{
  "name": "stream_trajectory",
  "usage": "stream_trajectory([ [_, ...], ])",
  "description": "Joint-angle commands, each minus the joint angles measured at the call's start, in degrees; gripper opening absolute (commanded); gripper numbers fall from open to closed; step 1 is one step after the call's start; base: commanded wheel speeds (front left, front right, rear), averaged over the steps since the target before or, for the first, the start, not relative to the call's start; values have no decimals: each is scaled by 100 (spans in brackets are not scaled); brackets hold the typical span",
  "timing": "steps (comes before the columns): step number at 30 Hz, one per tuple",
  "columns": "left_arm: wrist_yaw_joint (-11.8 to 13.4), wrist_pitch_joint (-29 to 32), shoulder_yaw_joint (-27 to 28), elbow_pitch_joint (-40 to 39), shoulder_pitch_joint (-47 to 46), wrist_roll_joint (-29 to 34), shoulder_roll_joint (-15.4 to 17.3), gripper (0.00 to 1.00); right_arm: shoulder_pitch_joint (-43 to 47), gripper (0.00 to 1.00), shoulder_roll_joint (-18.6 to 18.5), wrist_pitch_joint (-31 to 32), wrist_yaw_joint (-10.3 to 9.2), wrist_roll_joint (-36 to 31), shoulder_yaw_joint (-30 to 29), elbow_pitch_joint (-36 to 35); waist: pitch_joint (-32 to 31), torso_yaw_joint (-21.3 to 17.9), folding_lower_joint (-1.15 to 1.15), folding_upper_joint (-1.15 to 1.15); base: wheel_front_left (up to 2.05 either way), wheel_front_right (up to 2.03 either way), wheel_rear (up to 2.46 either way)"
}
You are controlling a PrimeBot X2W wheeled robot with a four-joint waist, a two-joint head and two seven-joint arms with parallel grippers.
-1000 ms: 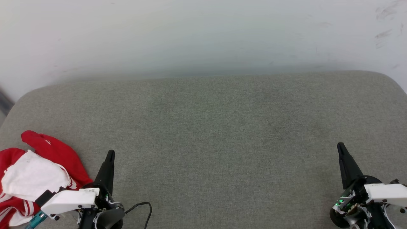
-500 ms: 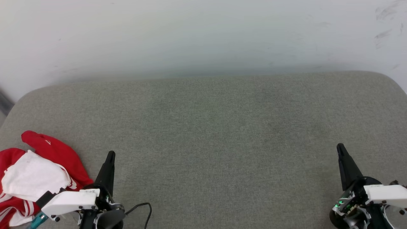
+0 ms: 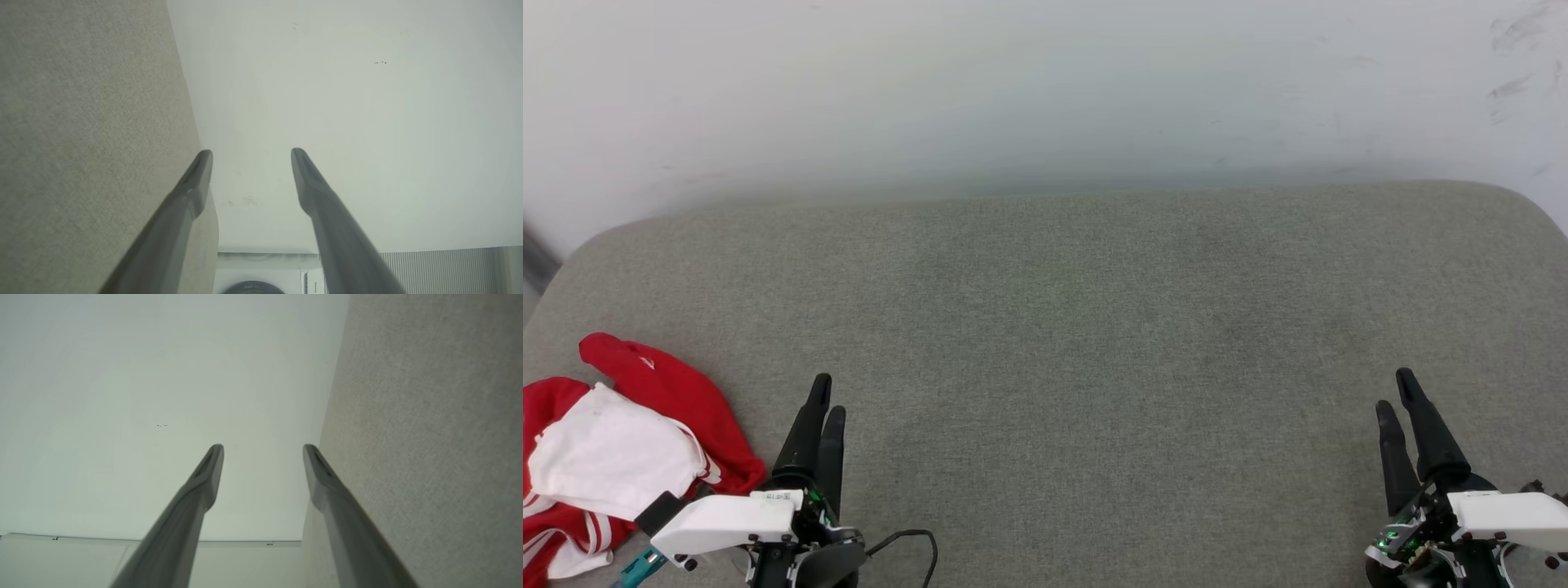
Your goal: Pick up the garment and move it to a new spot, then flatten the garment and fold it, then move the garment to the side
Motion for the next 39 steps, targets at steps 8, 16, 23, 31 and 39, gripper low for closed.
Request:
stream_trajectory([
  [8,-9,-273,-260,-451,-86,296,43,100,-12,100,-37,-240,1,-256,124,-416,6,23,0,0,0,0,0],
  [16,-11,-464,-374,-711,-54,931,54,100,53,100,-82,-428,1,-876,164,-663,13,41,0,0,0,0,0],
  [23,-12,-618,-416,-851,-61,1870,57,100,103,100,-108,-580,1,-2004,185,-862,22,50,0,0,0,0,0],
  [31,-14,-779,-529,-1106,-86,3064,59,100,164,100,-90,-743,1,-3444,238,-1107,41,72,0,0,0,0,0],
  [39,-16,-929,-675,-1107,-50,4216,184,100,286,100,-67,-760,2,-4791,271,-1342,59,91,0,0,0,0,0],
])
